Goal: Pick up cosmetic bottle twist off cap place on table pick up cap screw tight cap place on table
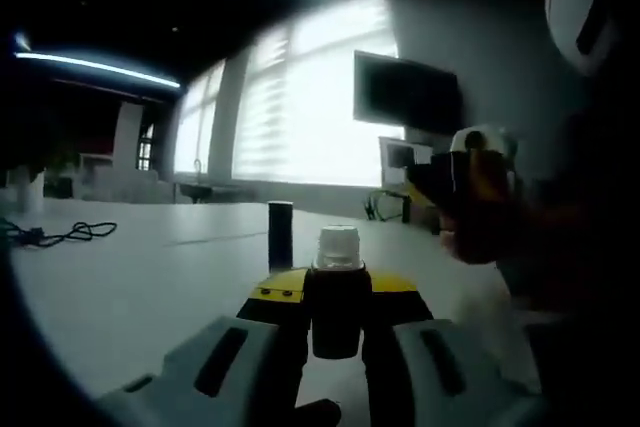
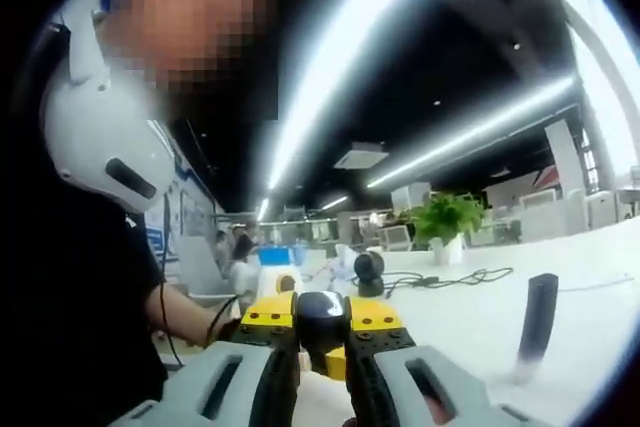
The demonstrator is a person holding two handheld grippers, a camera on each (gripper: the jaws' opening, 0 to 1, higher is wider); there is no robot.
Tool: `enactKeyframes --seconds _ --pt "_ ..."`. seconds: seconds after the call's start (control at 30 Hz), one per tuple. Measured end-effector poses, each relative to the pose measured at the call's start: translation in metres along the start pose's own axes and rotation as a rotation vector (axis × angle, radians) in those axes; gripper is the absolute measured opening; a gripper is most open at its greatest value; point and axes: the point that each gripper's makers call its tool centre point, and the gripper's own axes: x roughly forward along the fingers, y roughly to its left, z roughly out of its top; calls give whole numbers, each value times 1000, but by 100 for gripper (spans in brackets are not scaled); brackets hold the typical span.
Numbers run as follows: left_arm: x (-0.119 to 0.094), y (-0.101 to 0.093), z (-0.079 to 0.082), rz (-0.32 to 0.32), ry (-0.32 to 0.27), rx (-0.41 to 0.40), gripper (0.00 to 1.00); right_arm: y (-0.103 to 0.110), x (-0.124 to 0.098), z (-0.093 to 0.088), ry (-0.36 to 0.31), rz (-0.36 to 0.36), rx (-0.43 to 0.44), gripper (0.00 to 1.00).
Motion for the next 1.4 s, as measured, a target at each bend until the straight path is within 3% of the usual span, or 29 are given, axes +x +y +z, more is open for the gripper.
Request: enactKeyframes --seconds 0.47,0.67,1.1,1.4 --pt "24 40 -13 160 27 37 10 -3 -4 -9 -15 -37 40 11" --pt "32 63 -23 247 45 1 10 -4 -5 -10 -18 -49 51 11" --pt "42 78 -36 306 65 13 10 -9 -12 -12 -19 -64 69 11" --pt "44 87 -51 350 148 11 10 -12 -13 -14 -27 -72 79 11"
